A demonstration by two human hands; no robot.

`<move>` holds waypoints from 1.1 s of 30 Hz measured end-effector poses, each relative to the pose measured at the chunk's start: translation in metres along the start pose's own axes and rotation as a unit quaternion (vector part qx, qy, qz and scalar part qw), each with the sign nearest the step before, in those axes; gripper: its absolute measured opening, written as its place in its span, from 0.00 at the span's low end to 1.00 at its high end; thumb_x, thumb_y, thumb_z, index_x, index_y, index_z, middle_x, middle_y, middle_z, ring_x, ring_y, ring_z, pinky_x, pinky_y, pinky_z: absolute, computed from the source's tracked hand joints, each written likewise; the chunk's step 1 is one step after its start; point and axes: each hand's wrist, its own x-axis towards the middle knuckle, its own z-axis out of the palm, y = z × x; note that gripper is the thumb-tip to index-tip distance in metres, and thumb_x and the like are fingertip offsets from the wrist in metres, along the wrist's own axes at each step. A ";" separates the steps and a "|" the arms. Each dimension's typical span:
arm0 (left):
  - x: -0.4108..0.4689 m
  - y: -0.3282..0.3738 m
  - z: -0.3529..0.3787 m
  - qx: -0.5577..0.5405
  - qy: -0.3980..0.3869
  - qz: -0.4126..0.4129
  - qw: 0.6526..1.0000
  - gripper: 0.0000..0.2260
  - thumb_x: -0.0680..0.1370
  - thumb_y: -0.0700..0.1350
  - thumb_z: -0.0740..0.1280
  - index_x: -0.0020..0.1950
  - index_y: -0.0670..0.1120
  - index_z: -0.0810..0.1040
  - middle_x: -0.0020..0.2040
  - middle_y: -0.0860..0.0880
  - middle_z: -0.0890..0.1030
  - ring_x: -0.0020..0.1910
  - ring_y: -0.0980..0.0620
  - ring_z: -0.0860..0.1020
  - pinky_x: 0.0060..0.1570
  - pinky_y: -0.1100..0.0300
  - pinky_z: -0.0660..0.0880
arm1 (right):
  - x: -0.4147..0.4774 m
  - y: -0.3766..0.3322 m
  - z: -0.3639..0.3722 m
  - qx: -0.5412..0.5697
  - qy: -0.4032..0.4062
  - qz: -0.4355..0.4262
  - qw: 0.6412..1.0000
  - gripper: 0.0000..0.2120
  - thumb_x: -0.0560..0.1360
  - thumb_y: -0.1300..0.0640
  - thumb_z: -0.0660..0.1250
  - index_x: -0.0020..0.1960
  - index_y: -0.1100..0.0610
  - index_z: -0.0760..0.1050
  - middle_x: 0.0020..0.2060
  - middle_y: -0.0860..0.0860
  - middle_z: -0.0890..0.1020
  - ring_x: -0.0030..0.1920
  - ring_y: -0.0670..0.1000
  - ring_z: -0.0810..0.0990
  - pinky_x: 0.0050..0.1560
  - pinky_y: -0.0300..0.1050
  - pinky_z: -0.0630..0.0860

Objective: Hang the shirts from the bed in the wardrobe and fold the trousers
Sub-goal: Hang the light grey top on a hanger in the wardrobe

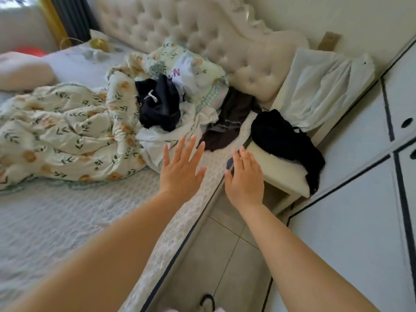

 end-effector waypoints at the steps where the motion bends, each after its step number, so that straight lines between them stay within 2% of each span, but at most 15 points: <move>1: 0.002 -0.006 0.003 -0.003 -0.002 -0.019 1.000 0.28 0.80 0.60 0.42 0.77 0.54 0.36 0.74 0.54 0.30 0.72 0.52 0.29 0.68 0.45 0.26 | 0.010 -0.005 0.004 0.002 -0.009 -0.017 1.000 0.27 0.80 0.51 0.54 0.77 0.55 0.51 0.76 0.52 0.53 0.76 0.53 0.49 0.74 0.49 0.47; 5: 0.016 -0.033 0.011 -0.004 -0.019 -0.072 0.997 0.27 0.81 0.59 0.45 0.77 0.54 0.38 0.77 0.52 0.37 0.75 0.50 0.34 0.71 0.43 0.32 | 0.050 -0.026 0.023 0.010 -0.039 -0.062 0.997 0.27 0.80 0.50 0.53 0.77 0.54 0.51 0.76 0.52 0.53 0.76 0.53 0.49 0.74 0.49 0.49; 10: 0.036 -0.068 0.031 0.006 -0.056 -0.115 0.992 0.27 0.81 0.59 0.44 0.77 0.54 0.38 0.77 0.52 0.35 0.75 0.51 0.33 0.70 0.44 0.31 | 0.088 -0.048 0.055 0.025 -0.086 -0.089 0.992 0.27 0.80 0.50 0.52 0.77 0.55 0.51 0.76 0.51 0.53 0.76 0.52 0.49 0.74 0.48 0.49; 17: 0.086 -0.112 0.073 0.008 -0.097 -0.118 0.988 0.27 0.81 0.59 0.43 0.77 0.53 0.37 0.77 0.52 0.35 0.75 0.51 0.33 0.69 0.44 0.29 | 0.148 -0.062 0.110 0.034 -0.134 -0.074 0.988 0.27 0.81 0.49 0.52 0.77 0.55 0.51 0.76 0.51 0.52 0.76 0.51 0.48 0.74 0.48 0.48; 22: 0.098 -0.124 0.120 0.000 -0.163 -0.125 0.979 0.27 0.81 0.58 0.45 0.77 0.53 0.38 0.77 0.52 0.36 0.75 0.51 0.34 0.68 0.45 0.29 | 0.176 -0.058 0.157 0.015 -0.191 -0.071 0.979 0.27 0.81 0.50 0.53 0.77 0.56 0.52 0.76 0.52 0.54 0.76 0.52 0.49 0.74 0.48 0.48; 26: 0.116 -0.140 0.161 0.003 -0.182 -0.133 0.974 0.27 0.82 0.57 0.47 0.77 0.52 0.40 0.78 0.52 0.38 0.76 0.50 0.36 0.70 0.44 0.31 | 0.199 -0.051 0.203 0.012 -0.239 -0.065 0.969 0.26 0.81 0.51 0.54 0.76 0.55 0.53 0.76 0.51 0.55 0.75 0.53 0.50 0.73 0.48 0.50; 33: 0.139 -0.158 0.236 -0.002 -0.231 -0.156 0.960 0.28 0.81 0.57 0.51 0.78 0.52 0.45 0.79 0.50 0.43 0.77 0.50 0.39 0.71 0.43 0.34 | 0.240 -0.034 0.279 -0.025 -0.297 -0.101 0.949 0.25 0.80 0.54 0.55 0.75 0.56 0.56 0.75 0.52 0.58 0.74 0.52 0.54 0.72 0.48 0.54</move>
